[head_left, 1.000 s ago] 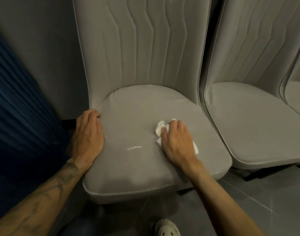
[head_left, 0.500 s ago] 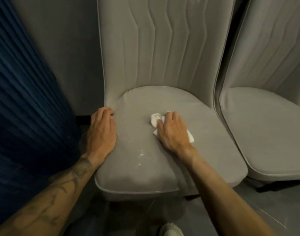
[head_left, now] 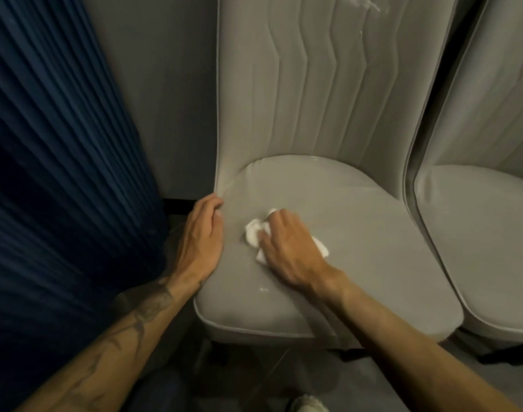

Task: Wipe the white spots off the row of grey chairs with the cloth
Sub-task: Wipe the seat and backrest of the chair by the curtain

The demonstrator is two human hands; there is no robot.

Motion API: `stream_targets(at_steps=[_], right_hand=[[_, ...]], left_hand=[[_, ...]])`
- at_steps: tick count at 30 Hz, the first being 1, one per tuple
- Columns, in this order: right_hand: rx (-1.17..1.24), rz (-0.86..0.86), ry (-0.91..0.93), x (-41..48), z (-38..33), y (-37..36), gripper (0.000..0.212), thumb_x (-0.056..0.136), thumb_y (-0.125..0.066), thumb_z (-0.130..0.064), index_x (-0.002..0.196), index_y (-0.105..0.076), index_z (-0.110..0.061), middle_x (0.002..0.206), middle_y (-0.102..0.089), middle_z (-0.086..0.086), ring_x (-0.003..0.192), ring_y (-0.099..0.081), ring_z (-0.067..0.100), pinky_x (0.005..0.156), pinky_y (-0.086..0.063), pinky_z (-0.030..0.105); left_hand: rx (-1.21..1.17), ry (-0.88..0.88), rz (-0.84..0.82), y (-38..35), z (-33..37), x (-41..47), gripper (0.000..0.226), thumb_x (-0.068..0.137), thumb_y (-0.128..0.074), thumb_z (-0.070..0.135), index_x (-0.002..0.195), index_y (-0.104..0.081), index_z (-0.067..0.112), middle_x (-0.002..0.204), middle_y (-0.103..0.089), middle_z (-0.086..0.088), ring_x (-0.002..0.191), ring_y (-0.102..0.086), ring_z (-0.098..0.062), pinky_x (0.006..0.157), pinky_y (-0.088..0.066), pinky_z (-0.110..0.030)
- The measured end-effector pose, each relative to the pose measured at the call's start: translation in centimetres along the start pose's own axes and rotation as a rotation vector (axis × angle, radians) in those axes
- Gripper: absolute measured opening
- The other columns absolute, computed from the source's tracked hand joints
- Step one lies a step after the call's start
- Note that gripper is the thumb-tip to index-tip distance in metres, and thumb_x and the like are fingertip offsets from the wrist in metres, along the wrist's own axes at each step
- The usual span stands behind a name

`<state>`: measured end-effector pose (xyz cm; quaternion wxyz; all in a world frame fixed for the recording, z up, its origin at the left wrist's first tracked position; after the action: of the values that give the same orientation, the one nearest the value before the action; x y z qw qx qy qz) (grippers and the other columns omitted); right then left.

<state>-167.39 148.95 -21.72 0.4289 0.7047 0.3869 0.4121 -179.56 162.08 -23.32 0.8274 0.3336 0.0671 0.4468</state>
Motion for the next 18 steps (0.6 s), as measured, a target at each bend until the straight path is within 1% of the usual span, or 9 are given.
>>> stream_targets(at_steps=[2,3,6,8,9,11,13,16,18], right_hand=[[0.054,-0.044,0.129,-0.6,-1.4,-0.4,0.027,0.104,-0.039,-0.036,0.101,-0.049,-0.011,0.099,-0.051,0.012,0.089,-0.048,0.032,0.084,-0.037,0.042],[0.054,-0.064,0.135,0.1,-0.8,-0.2,0.027,0.105,-0.040,-0.034,0.102,-0.049,-0.010,0.100,-0.052,0.012,0.091,-0.048,0.032,0.086,-0.037,0.042],[-0.039,-0.053,0.010,4.2,1.7,0.4,0.030,0.106,-0.039,-0.030,0.107,-0.051,-0.003,0.108,-0.054,0.020,0.098,-0.050,0.038,0.090,-0.035,0.043],[-0.080,-0.047,-0.027,6.3,1.2,0.0,0.031,0.106,-0.038,-0.029,0.108,-0.051,-0.001,0.112,-0.054,0.022,0.101,-0.050,0.039,0.093,-0.034,0.045],[-0.058,-0.050,0.001,6.6,0.1,-0.5,0.030,0.106,-0.039,-0.028,0.108,-0.051,-0.001,0.112,-0.054,0.022,0.100,-0.050,0.039,0.093,-0.035,0.047],[0.033,-0.076,0.131,5.8,-2.8,-1.8,0.027,0.104,-0.043,-0.030,0.105,-0.051,-0.004,0.108,-0.053,0.019,0.096,-0.050,0.037,0.091,-0.037,0.047],[0.080,-0.137,0.234,5.0,-3.8,-2.7,0.026,0.103,-0.045,-0.033,0.102,-0.050,-0.008,0.104,-0.053,0.014,0.093,-0.050,0.033,0.087,-0.038,0.043],[0.041,-0.145,0.172,7.8,-2.6,-2.4,0.028,0.104,-0.045,-0.031,0.105,-0.052,-0.004,0.109,-0.054,0.017,0.098,-0.051,0.036,0.091,-0.036,0.042],[-0.005,-0.129,0.099,10.0,-2.3,-2.4,0.030,0.105,-0.043,-0.030,0.110,-0.052,-0.002,0.115,-0.054,0.019,0.103,-0.051,0.038,0.094,-0.036,0.043]], left_hand=[[-0.046,0.071,0.050,0.5,-0.5,-1.5,0.036,0.112,-0.040,0.014,0.145,-0.054,0.007,0.156,-0.047,-0.009,0.144,-0.043,-0.022,0.118,-0.027,-0.024],[-0.058,0.116,0.060,0.6,-0.9,-2.2,0.037,0.112,-0.039,0.017,0.146,-0.053,0.008,0.157,-0.046,-0.008,0.144,-0.043,-0.023,0.119,-0.029,-0.028],[-0.033,0.183,0.053,0.3,-1.7,-4.4,0.040,0.113,-0.037,0.027,0.149,-0.050,0.015,0.154,-0.047,-0.005,0.140,-0.045,-0.023,0.118,-0.034,-0.036],[-0.030,0.191,0.061,0.1,-2.0,-5.2,0.041,0.112,-0.036,0.031,0.150,-0.049,0.020,0.149,-0.050,-0.001,0.135,-0.046,-0.019,0.113,-0.035,-0.033],[-0.043,0.198,0.071,0.0,-2.2,-5.4,0.040,0.112,-0.036,0.031,0.149,-0.049,0.022,0.147,-0.051,0.000,0.133,-0.047,-0.017,0.110,-0.035,-0.031],[-0.119,0.231,0.098,-0.1,-2.6,-5.5,0.036,0.111,-0.040,0.031,0.145,-0.053,0.027,0.141,-0.054,0.002,0.130,-0.049,-0.016,0.106,-0.036,-0.029],[-0.222,0.266,0.115,-0.2,-3.1,-5.4,0.031,0.111,-0.044,0.030,0.139,-0.057,0.031,0.135,-0.056,0.004,0.125,-0.052,-0.012,0.101,-0.036,-0.026],[-0.251,0.267,0.096,-0.2,-3.5,-5.4,0.033,0.110,-0.044,0.022,0.139,-0.057,0.032,0.134,-0.055,0.005,0.119,-0.051,-0.008,0.095,-0.037,-0.021],[-0.271,0.271,0.072,-0.4,-3.5,-5.3,0.031,0.109,-0.043,0.023,0.136,-0.054,0.036,0.131,-0.053,0.006,0.116,-0.051,-0.007,0.086,-0.038,-0.015]])
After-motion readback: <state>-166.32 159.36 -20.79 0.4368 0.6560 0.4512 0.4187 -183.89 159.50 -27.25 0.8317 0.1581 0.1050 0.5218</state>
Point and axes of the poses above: each hand's wrist, its own x-axis towards the middle knuckle, its own y-axis out of the back of the hand, z = x × y, the point moved 6 cm from there along x, towards the middle knuckle
